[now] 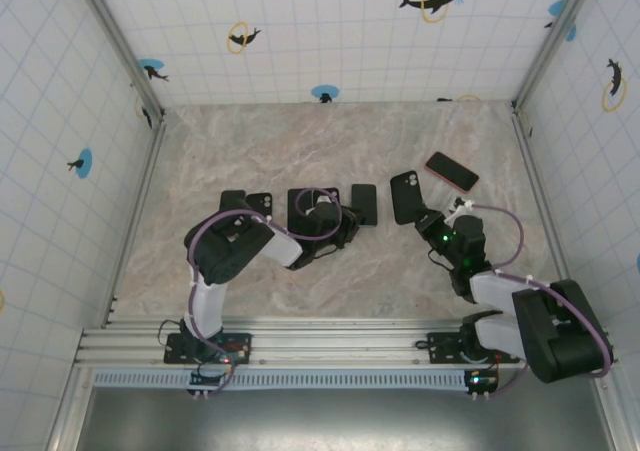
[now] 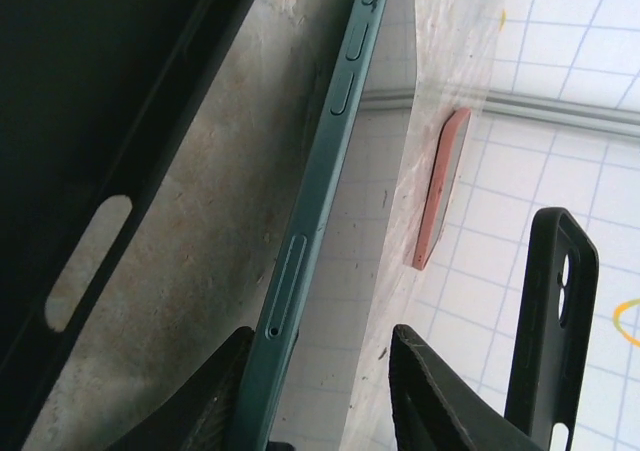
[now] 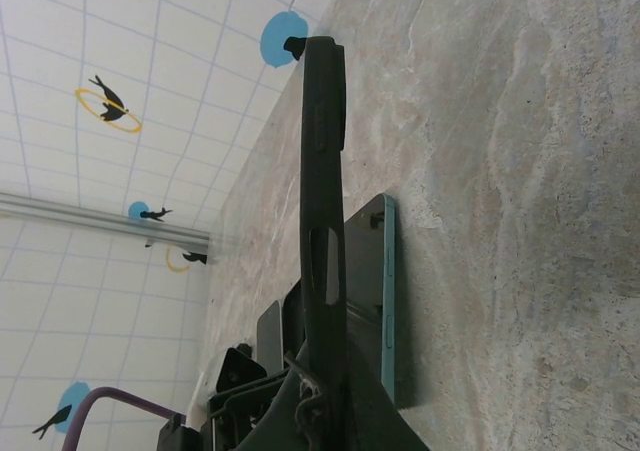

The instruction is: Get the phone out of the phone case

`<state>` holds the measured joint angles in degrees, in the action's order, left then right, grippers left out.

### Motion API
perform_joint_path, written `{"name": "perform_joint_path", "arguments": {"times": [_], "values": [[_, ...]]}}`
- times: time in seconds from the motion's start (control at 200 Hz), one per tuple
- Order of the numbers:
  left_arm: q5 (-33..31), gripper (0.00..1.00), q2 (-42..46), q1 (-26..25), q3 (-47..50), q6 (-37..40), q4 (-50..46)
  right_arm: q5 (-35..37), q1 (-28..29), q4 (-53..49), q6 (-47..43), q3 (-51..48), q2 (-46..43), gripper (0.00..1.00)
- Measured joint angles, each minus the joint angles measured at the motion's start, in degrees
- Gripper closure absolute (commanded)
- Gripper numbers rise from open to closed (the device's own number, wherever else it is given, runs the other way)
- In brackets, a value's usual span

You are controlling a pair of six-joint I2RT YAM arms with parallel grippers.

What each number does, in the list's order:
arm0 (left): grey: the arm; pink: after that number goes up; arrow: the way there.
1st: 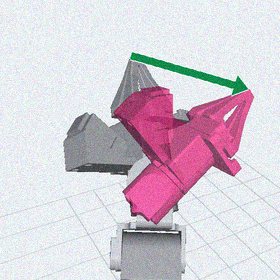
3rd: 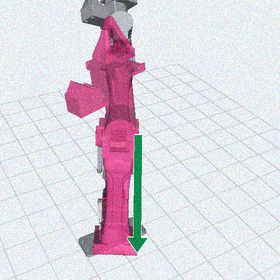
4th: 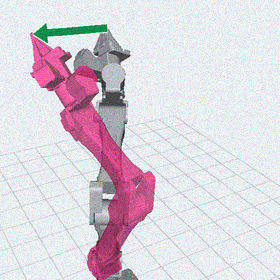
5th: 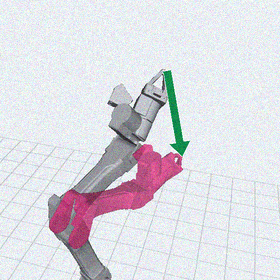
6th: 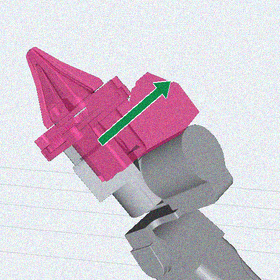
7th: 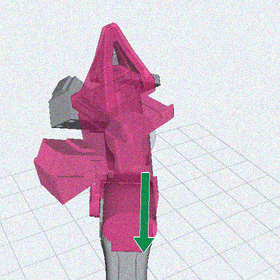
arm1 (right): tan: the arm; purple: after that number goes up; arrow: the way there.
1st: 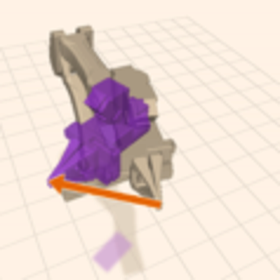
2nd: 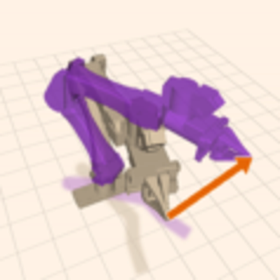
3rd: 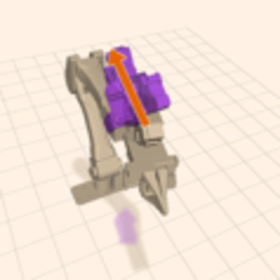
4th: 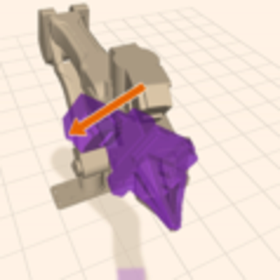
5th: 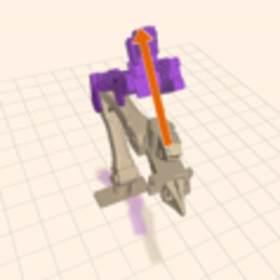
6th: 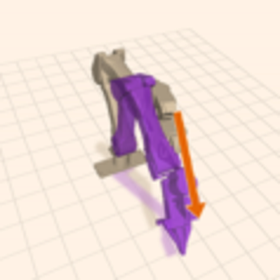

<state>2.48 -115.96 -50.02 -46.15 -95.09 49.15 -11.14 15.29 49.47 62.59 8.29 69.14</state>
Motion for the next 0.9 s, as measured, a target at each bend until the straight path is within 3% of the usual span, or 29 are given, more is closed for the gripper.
{"name": "perform_joint_path", "arguments": {"times": [0.23, 0.901], "values": [[0.09, 0.47, 0.07, -0.57, 0.00, -1.09, -0.68, -0.46, -0.02, 0.00, -0.11, 0.00, 0.63, 1.00], [0.04, 0.44, 3.93, -1.07, 4.00, -1.25, -1.70, -0.28, -0.02, -0.02, -2.16, 0.00, 2.51, 1.00]]}}
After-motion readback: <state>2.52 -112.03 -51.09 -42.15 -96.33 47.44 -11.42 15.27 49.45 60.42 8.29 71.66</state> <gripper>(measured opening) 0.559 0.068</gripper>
